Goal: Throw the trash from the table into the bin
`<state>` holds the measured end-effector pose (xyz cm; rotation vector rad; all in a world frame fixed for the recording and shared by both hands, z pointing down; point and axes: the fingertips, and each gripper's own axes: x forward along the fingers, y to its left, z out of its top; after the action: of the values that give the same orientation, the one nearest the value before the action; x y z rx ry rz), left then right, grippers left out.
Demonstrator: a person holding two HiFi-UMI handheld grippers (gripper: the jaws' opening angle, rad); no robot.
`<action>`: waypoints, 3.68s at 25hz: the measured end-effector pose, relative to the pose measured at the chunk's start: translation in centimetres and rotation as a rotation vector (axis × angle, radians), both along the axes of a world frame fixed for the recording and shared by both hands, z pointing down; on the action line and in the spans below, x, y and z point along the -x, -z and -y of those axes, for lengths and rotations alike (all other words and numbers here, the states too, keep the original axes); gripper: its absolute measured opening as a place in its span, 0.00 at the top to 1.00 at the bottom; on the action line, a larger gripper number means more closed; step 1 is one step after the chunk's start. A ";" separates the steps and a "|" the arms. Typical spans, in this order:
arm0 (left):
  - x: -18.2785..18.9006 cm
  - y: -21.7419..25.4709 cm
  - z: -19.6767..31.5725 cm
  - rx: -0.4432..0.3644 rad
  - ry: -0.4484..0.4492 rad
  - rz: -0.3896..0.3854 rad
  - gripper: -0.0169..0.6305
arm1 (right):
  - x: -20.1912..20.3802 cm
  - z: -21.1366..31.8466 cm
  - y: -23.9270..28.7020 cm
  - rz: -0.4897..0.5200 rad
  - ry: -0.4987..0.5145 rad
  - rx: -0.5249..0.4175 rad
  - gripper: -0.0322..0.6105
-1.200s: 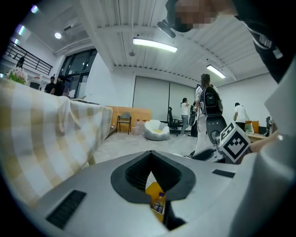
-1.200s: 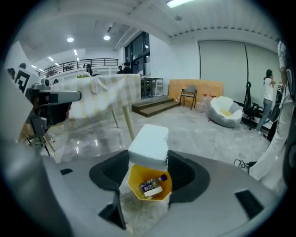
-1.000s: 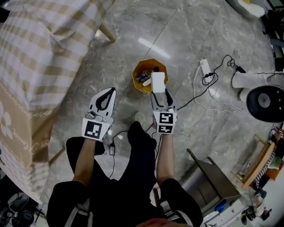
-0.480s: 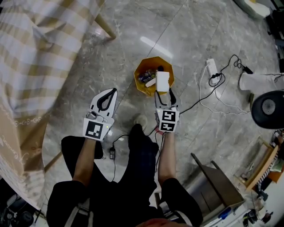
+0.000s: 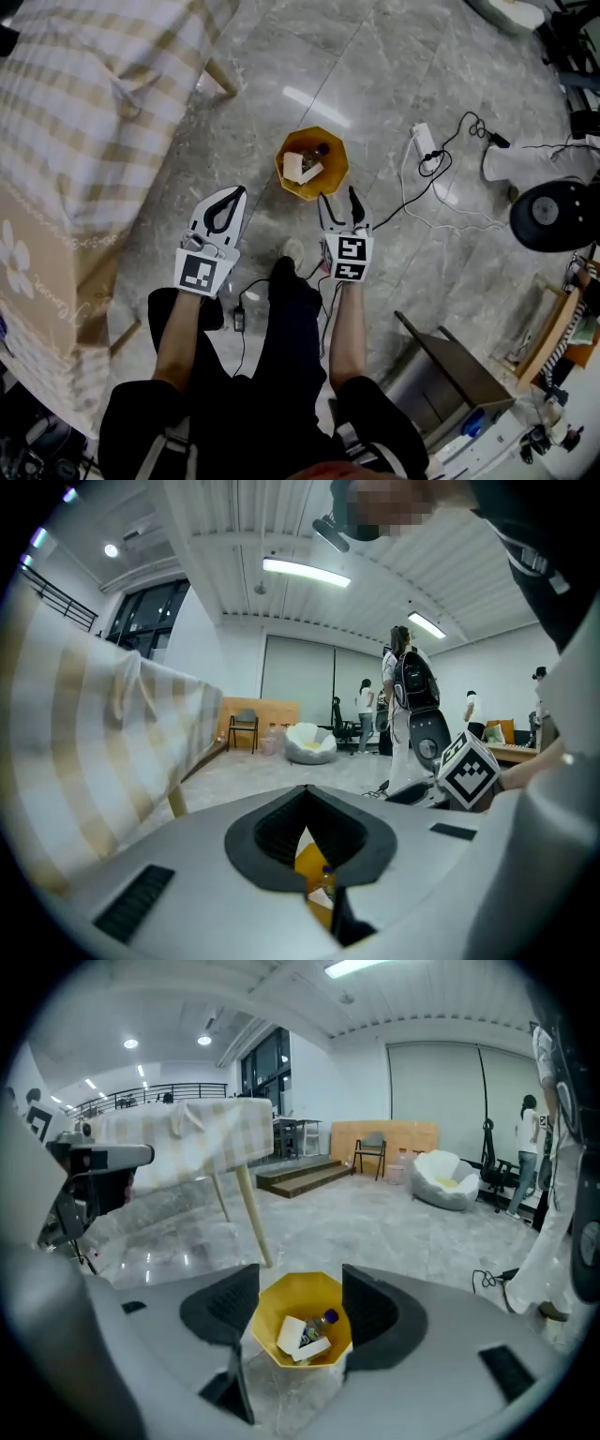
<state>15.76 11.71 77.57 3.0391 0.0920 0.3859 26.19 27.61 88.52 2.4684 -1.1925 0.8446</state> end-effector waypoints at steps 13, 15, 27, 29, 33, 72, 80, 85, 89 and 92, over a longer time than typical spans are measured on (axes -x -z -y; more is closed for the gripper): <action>2.3 21.6 -0.6 -0.012 -0.014 -0.072 0.97 | 2.8 1.9 26.2 -0.063 0.025 -0.160 0.54; 3.0 23.9 -0.7 -0.008 -0.010 -0.074 0.97 | 3.3 2.0 29.3 -0.075 0.025 -0.178 0.55; 5.8 33.6 -2.2 -0.034 -0.029 -0.072 0.97 | 6.0 0.9 41.9 -0.182 -0.015 -0.253 0.79; 6.0 34.2 -2.5 -0.036 -0.029 -0.076 0.97 | 6.4 0.8 43.3 -0.206 -0.023 -0.276 0.86; 6.1 35.5 -2.4 -0.028 -0.012 -0.097 0.97 | 7.3 1.6 44.7 -0.220 0.019 -0.294 0.94; 39.7 38.1 21.2 -0.127 0.793 -0.093 0.97 | 38.0 34.7 46.6 -0.079 0.908 -0.392 0.94; 53.3 37.9 25.7 -0.147 0.983 -0.064 0.97 | 52.1 41.1 46.3 -0.036 1.109 -0.394 0.94; 60.9 37.6 27.5 -0.171 1.052 -0.051 0.97 | 59.8 44.3 45.6 -0.034 1.205 -0.389 0.94; 65.4 36.7 28.7 -0.153 1.105 -0.040 0.97 | 64.7 46.7 44.5 -0.027 1.275 -0.378 0.94; 68.2 35.7 29.5 -0.141 1.162 -0.030 0.97 | 67.9 48.5 43.6 -0.020 1.341 -0.374 0.94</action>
<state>-52.44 -17.78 41.92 2.6026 -1.6175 0.2211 -41.74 -20.89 44.95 1.2294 -2.5731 0.1762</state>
